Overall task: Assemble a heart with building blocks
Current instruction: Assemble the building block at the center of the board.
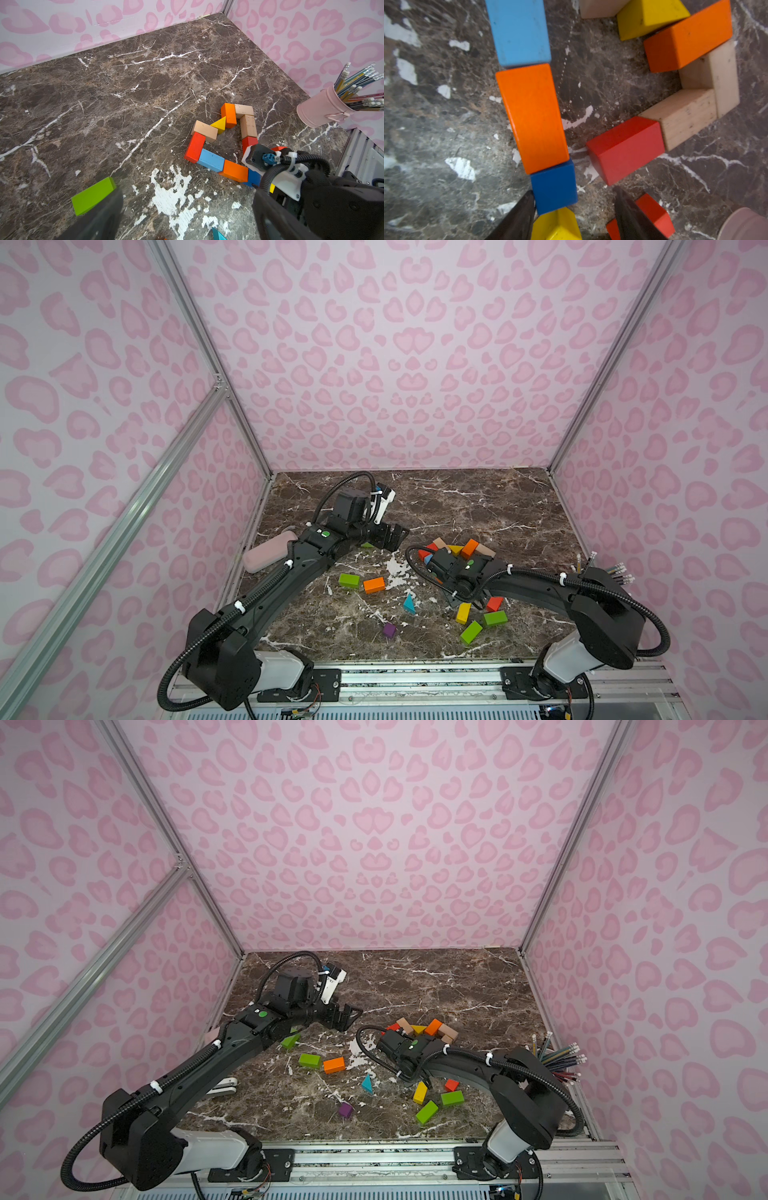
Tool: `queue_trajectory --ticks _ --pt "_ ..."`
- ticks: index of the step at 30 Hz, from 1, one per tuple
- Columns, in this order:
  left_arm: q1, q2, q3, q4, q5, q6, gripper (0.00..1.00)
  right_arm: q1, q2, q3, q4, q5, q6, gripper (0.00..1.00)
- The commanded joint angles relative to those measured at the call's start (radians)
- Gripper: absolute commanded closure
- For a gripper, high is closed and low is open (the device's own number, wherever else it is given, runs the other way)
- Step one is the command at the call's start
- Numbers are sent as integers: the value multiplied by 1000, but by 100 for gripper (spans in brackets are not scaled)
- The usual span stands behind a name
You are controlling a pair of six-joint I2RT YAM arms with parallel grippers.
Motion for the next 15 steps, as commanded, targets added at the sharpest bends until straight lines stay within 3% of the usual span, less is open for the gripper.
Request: queue_trajectory --ticks 1,15 --pt "2 -2 -1 57 5 8 1 0 7 16 -24 51 24 35" --pt "2 13 -3 66 31 -14 3 -9 -42 6 25 19 -20 36"
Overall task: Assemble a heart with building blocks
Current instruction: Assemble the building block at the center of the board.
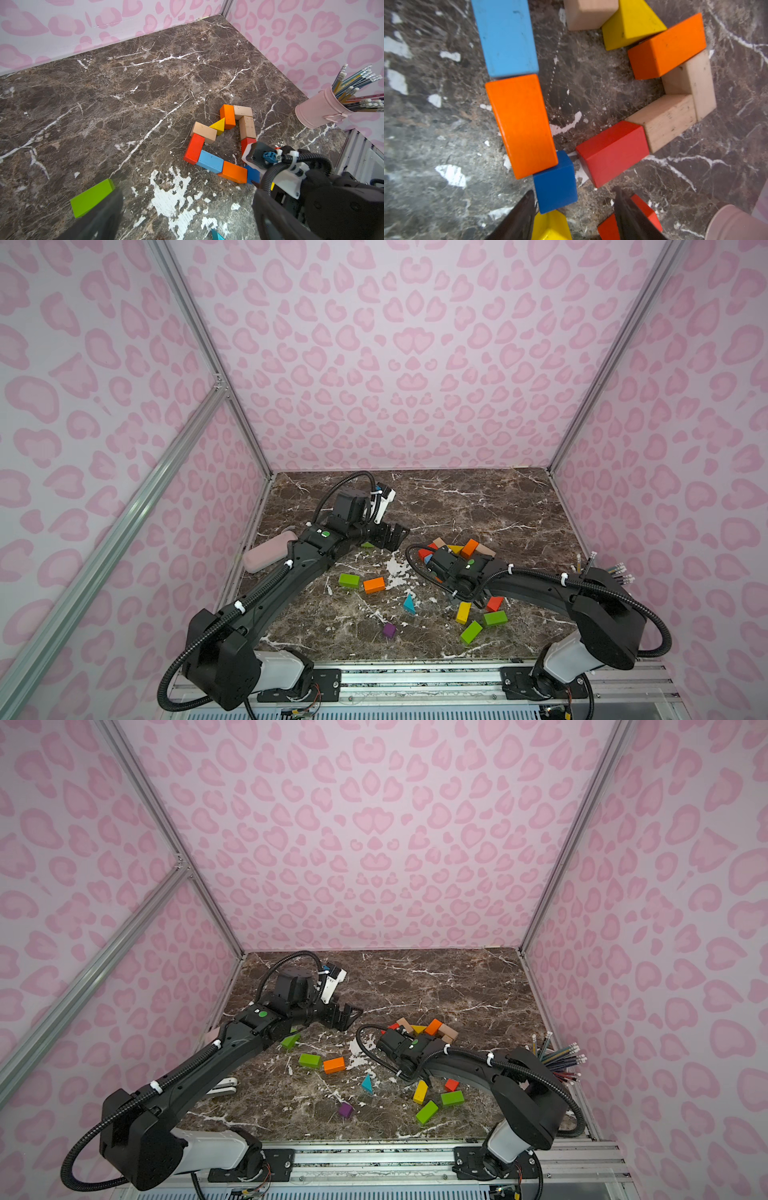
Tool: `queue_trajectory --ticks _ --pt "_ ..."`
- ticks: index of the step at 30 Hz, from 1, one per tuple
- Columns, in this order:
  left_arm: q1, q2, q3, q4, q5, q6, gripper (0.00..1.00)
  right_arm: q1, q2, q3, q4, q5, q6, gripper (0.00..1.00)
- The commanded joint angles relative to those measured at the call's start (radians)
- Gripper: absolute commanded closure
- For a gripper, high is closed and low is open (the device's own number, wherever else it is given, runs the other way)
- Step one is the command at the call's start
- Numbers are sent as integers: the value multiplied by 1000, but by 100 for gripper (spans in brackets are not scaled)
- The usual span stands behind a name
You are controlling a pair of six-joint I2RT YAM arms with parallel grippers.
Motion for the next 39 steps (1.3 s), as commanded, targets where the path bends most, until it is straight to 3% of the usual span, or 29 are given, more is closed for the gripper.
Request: queue_trajectory --ticks 1,9,15,19,31,39 --pt "2 16 -1 55 30 -19 4 -11 -37 -1 32 -35 -13 36" --pt "0 101 -2 95 47 -119 9 -114 -196 -63 164 -282 8 40" --pt "-3 218 17 124 43 -208 14 -173 -272 -124 215 -408 31 58" --pt "-20 305 43 151 41 -240 17 -203 -301 -162 231 -494 35 61" --pt "-55 519 107 275 50 -305 37 -201 -279 -221 330 -555 57 69" --pt "-64 606 135 320 108 -323 37 -166 -244 -236 374 -553 66 70"
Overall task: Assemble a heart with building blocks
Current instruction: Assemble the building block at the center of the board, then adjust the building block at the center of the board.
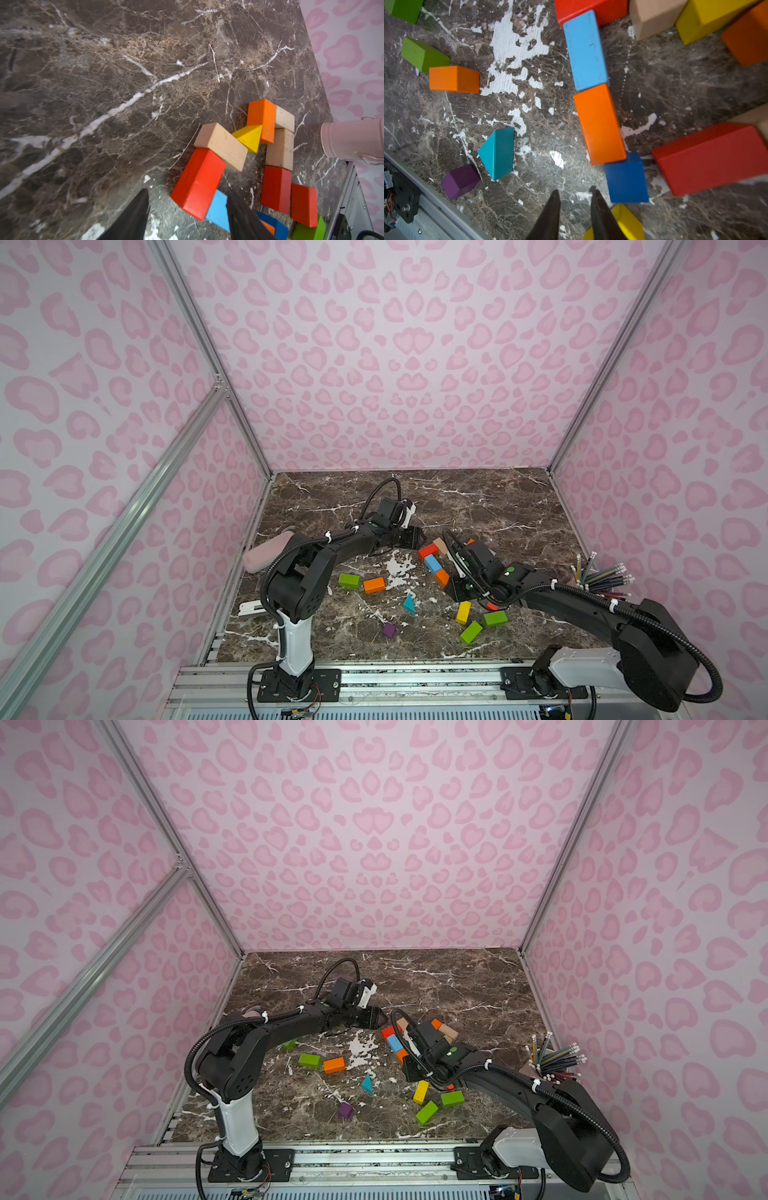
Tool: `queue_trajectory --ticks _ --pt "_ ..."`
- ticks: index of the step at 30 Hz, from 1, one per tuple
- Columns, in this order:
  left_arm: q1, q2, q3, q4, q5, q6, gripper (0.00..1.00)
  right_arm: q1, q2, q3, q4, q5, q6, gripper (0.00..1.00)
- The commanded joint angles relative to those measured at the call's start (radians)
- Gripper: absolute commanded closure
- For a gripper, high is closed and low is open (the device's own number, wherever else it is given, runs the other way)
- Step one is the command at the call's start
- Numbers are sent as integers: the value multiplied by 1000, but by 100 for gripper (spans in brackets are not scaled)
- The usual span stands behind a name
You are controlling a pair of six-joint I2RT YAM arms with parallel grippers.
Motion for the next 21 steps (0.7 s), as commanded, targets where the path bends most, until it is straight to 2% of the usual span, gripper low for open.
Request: queue_trajectory --ticks 1,21 --pt "-5 25 15 71 40 -14 37 12 16 0 51 2 11 70" --pt "-39 59 3 80 97 -19 36 39 77 8 81 87 34 75"
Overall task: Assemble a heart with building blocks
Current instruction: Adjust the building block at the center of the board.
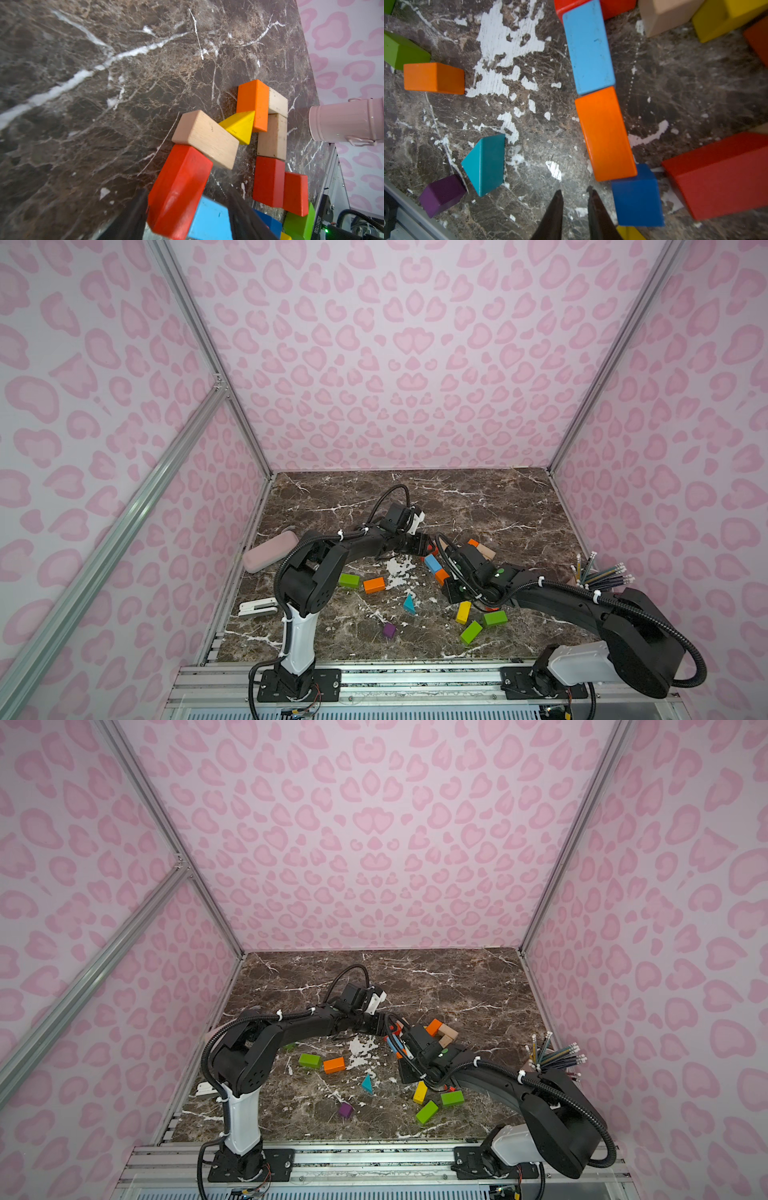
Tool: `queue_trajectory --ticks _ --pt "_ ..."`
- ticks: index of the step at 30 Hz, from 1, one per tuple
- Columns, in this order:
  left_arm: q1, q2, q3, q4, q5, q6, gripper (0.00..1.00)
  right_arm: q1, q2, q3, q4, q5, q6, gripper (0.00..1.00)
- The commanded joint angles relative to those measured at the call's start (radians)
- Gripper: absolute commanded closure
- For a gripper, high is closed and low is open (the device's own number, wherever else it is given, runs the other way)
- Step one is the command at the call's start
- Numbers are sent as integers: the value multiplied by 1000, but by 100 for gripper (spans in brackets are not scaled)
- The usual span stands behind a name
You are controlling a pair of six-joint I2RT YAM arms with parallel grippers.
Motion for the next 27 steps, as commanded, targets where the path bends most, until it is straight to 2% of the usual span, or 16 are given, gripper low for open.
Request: queue_trajectory --ticks 1,15,27 --pt "-6 -6 -2 43 13 2 36 1 8 8 24 29 15 74" --pt "-16 -19 -8 30 13 10 36 5 -25 -22 -17 -14 11 74" --pt "-17 -25 -8 20 5 14 36 -4 -10 -28 -52 53 18 75"
